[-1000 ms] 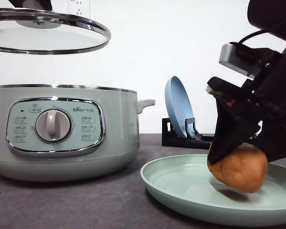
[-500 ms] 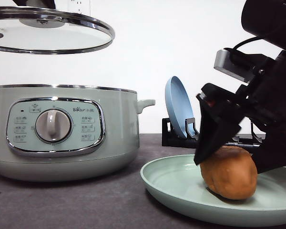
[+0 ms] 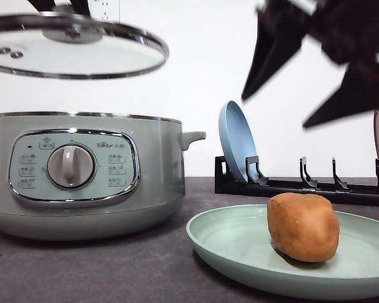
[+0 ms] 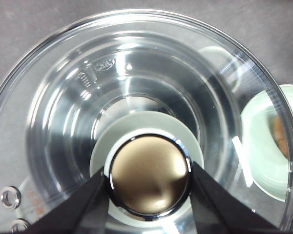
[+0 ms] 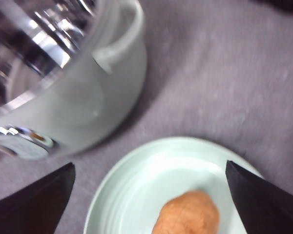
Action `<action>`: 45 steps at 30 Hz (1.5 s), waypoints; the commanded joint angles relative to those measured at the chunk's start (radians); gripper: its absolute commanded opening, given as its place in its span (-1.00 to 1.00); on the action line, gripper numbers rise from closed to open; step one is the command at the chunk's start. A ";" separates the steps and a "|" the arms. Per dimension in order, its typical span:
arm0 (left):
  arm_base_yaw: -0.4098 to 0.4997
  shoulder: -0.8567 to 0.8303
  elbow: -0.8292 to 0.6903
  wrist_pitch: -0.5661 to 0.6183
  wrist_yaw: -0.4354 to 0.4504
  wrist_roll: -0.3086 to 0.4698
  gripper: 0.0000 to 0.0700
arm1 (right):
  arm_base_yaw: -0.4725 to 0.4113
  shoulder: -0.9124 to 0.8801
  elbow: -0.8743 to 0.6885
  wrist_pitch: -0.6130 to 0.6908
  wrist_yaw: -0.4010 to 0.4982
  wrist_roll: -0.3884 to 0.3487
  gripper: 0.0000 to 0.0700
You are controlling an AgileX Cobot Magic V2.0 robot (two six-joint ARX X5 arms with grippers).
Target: Transfer potato from steamer to green plate
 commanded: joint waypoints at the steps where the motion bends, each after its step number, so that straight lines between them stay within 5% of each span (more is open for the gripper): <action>1: -0.007 0.025 0.029 0.045 0.005 0.013 -1.00 | 0.008 -0.021 0.042 -0.031 0.025 -0.043 0.79; 18: -0.013 0.162 0.029 0.089 0.004 0.016 -1.00 | 0.008 -0.224 0.164 -0.188 0.112 -0.104 0.79; 45: -0.014 0.229 0.029 0.058 -0.033 0.022 -1.00 | 0.008 -0.233 0.164 -0.217 0.120 -0.108 0.78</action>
